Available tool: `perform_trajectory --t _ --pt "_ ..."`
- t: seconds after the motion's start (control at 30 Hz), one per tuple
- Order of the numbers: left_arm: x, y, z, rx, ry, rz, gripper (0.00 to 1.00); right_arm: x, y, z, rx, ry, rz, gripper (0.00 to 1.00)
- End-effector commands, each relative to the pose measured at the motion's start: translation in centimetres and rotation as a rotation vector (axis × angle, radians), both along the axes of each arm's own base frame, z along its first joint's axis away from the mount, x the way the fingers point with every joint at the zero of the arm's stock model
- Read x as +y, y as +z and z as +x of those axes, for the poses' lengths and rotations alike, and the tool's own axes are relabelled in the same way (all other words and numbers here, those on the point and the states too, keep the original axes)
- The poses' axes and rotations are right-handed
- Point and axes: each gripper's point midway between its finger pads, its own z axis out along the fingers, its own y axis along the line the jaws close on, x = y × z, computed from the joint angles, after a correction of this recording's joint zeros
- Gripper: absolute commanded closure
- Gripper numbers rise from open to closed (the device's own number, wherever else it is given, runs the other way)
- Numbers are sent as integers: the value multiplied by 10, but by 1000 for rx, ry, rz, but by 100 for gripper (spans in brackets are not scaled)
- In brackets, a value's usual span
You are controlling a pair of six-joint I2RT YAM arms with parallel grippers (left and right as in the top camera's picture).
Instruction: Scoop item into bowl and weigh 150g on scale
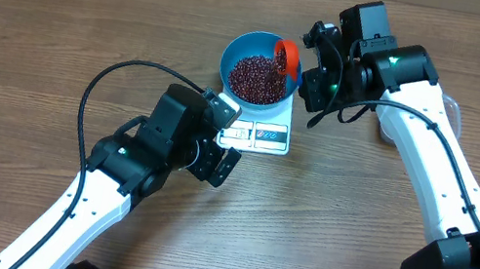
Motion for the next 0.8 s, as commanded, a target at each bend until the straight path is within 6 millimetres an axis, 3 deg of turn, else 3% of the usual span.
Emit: perform_trajectory --t 0.0,0.2,0.77 --pt "0 7 5 -22 2 1 0 5 10 4 -46 17 -13 96" --pt "0 7 5 -22 2 1 0 16 9 -2 -52 61 -20 96" --pt "0 7 5 -22 2 1 0 22 12 -7 -19 81 49 96"
